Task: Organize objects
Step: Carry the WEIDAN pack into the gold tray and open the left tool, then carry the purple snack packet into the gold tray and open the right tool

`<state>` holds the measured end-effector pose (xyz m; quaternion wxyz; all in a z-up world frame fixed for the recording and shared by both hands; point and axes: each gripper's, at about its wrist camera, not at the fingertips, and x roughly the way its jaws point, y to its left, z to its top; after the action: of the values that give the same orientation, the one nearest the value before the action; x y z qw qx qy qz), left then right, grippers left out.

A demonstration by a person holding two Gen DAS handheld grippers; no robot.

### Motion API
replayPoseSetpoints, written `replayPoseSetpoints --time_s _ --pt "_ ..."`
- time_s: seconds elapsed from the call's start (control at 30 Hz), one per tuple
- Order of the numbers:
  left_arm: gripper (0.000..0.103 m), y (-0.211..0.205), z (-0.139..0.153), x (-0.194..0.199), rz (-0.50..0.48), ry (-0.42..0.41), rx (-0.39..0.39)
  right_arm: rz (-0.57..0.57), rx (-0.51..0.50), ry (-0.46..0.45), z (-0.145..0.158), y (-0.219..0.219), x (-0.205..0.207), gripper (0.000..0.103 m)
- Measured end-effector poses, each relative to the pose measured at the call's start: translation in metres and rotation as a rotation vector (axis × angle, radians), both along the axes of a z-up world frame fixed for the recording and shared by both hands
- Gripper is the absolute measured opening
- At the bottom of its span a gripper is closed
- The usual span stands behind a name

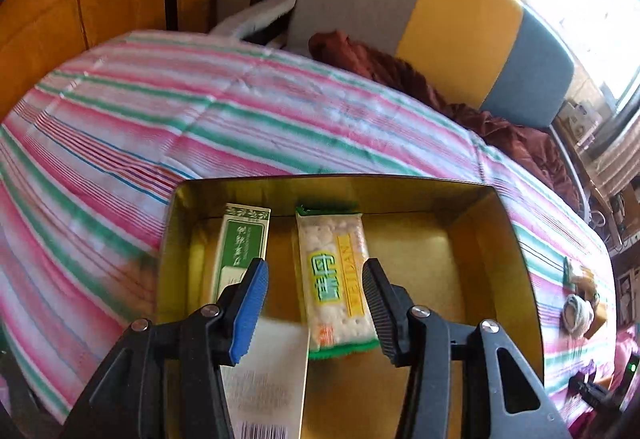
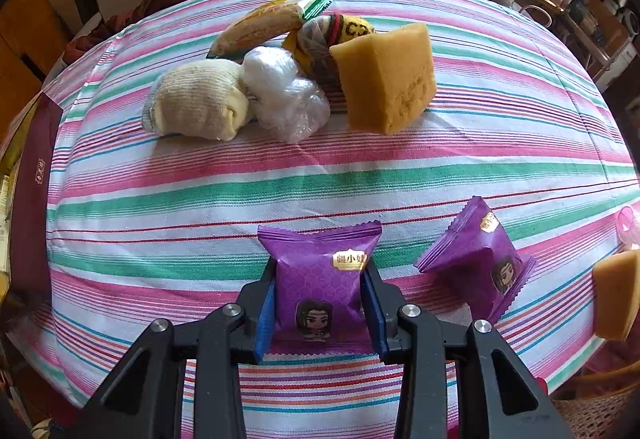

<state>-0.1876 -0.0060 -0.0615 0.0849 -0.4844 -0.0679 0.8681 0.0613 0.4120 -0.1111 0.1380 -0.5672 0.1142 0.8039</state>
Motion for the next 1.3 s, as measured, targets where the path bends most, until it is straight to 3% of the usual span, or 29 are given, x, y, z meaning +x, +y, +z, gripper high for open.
replayPoseSetpoints --time_s 0.4,0.93,1.13,1.3 --pt "0.050 -0.001 0.036 0.098 -0.070 0.168 -0.032 0.018 0.028 -0.001 0.006 -0.009 -0.002 0.037" --pt "0.050 -0.005 0.033 0.153 -0.090 0.200 -0.046 0.091 0.006 0.012 0.007 -0.031 -0.002 0.036" --pt "0.050 -0.009 0.032 0.155 -0.080 0.200 -0.042 0.158 -0.056 0.106 0.037 -0.065 -0.012 0.036" --pt "0.050 -0.016 0.029 0.154 -0.064 0.185 -0.029 0.297 -0.108 0.219 0.073 -0.127 -0.029 0.036"
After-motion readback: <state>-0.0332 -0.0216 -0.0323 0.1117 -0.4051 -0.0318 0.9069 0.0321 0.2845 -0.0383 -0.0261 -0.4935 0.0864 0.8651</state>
